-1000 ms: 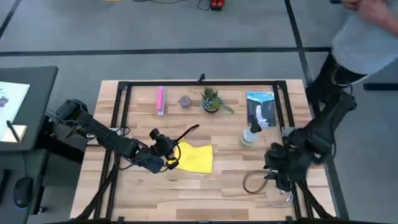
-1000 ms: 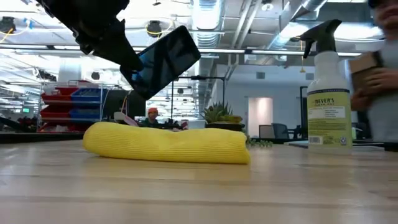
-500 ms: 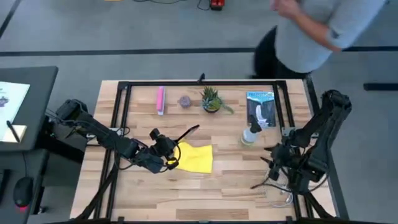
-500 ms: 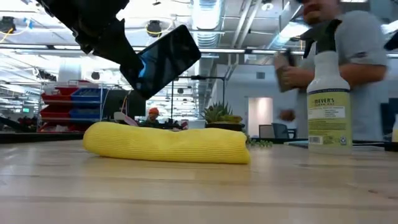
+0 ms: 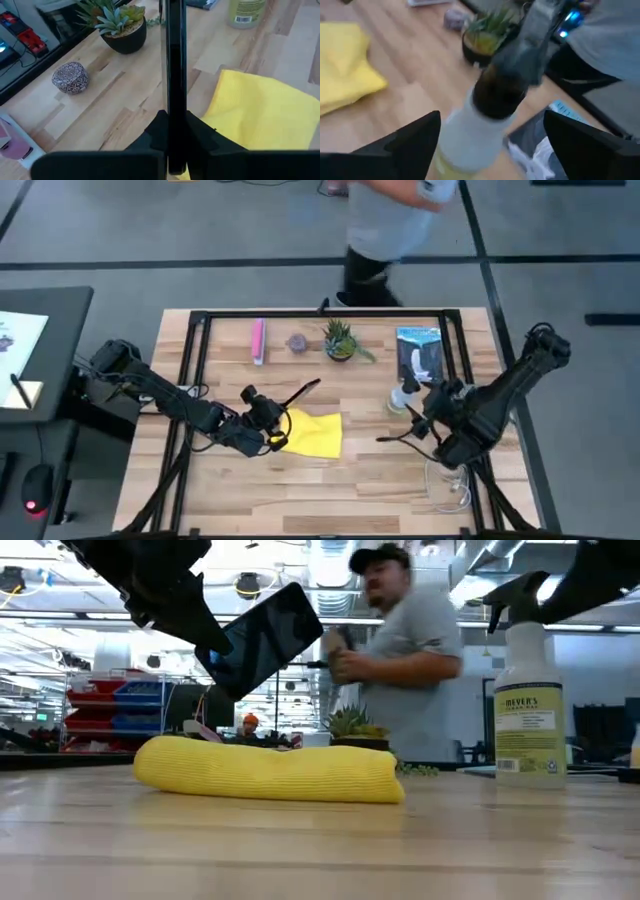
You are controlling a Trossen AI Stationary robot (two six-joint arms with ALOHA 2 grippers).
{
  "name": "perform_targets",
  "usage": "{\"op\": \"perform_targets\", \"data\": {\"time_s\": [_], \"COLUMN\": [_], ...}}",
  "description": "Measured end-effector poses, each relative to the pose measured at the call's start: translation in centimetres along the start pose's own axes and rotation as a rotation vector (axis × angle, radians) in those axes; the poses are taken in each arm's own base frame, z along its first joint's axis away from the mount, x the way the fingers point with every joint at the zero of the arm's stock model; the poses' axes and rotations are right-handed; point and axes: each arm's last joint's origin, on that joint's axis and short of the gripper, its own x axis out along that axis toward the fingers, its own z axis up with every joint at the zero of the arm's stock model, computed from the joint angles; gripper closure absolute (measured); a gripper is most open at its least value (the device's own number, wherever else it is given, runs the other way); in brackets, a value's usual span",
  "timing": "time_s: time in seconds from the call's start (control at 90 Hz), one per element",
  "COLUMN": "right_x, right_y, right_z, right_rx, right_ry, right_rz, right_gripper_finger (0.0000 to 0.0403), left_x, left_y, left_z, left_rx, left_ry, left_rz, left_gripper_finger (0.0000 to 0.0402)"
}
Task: Apply microfiber cloth
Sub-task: Spray the front of the cellphone with the spray bottle
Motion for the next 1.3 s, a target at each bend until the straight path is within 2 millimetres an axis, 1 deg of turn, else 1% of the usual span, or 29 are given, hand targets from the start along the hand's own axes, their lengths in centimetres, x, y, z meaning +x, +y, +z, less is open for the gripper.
{"op": "perform_targets", "data": {"time_s": [0.133, 0.311, 0.422, 0.511, 0.6, 0.656, 0.689, 0.778, 0.867, 0.922, 0.989, 1.167, 1.3], "right_x": [0.5, 1.3, 2.0, 2.5, 2.6, 2.5, 2.4, 2.2, 2.0, 1.9, 1.7, 1.3, 1.0], "right_y": [0.2, 0.7, 0.5, 0.1, -0.1, -0.2, -0.3, -0.5, -0.4, -0.3, -0.1, 0.3, 0.4], "right_z": [0.5, 1.4, 2.1, 2.4, 2.6, 2.6, 2.7, 2.6, 2.6, 2.6, 2.6, 2.4, 2.3], "right_rx": [-0.01, -0.01, -0.007, 0.0, 0.013, 0.025, 0.019, 0.005, 0.021, 0.026, 0.03, 0.029, 0.022], "right_ry": [-0.037, -0.012, 0.02, 0.043, 0.046, 0.044, 0.043, 0.043, 0.041, 0.04, 0.036, 0.023, 0.019], "right_rz": [-0.016, 0.017, 0.025, 0.014, 0.013, 0.02, 0.021, 0.024, 0.049, 0.062, 0.076, 0.106, 0.121], "right_gripper_finger": [0.0071, 0.0116, 0.0147, 0.0186, 0.0241, 0.0276, 0.0287, 0.0288, 0.0288, 0.0288, 0.0288, 0.0288, 0.0288], "left_x": [0.0, 0.0, -0.1, -0.1, 0.1, 0.4, 0.7, 1.5, 2.0, 2.4, 3.0, 5.6, 6.3], "left_y": [0.0, -0.3, -0.6, -0.8, -1.1, -1.6, -2.1, -3.3, -4.7, -5.2, -5.6, -5.6, -5.6], "left_z": [0.0, 0.4, 0.9, 1.2, 1.1, 0.7, 0.5, -0.2, -0.9, -1.4, -2.3, -4.4, -5.2], "left_rx": [-0.001, -0.041, -0.052, -0.063, -0.073, -0.08, -0.094, -0.111, -0.161, -0.175, -0.167, -0.185, -0.219], "left_ry": [0.0, -0.026, -0.047, -0.063, -0.067, -0.058, -0.055, -0.041, -0.03, -0.015, 0.014, 0.073, 0.074], "left_rz": [0.0, -0.029, -0.073, -0.09, -0.103, -0.127, -0.154, -0.228, -0.323, -0.354, -0.345, -0.262, -0.2], "left_gripper_finger": [0.0389, 0.0389, 0.0389, 0.0389, 0.0389, 0.0389, 0.0389, 0.0389, 0.0389, 0.0389, 0.0389, 0.0389, 0.0389]}}
